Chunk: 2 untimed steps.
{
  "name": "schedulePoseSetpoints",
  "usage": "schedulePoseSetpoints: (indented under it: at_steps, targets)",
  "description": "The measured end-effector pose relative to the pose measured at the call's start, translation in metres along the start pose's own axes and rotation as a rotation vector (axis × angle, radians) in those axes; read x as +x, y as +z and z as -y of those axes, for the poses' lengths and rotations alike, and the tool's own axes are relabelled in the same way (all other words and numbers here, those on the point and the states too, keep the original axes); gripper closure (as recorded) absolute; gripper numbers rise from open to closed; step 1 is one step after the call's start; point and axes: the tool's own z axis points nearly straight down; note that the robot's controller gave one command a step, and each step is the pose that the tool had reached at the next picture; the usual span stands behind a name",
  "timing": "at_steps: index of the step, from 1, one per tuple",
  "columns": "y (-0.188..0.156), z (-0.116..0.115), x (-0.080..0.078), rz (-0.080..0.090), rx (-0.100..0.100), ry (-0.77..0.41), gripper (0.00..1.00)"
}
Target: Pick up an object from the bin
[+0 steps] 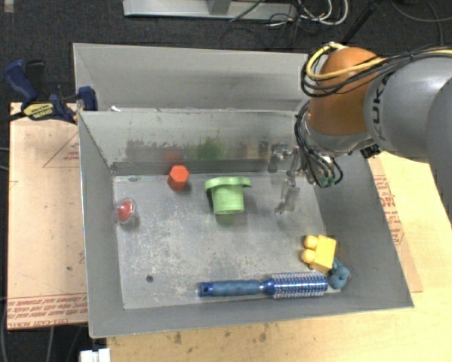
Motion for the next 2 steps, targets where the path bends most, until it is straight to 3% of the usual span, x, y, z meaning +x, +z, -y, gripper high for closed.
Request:
schedulePoseSetpoints:
  at_steps: [1,2]
  targets:
    - [0.032,-0.067,0.021,-0.004,-0.003,-0.18,0.0]
    - [0.031,-0.103,0.024,-0.001,-0.003,-0.37,0.0]
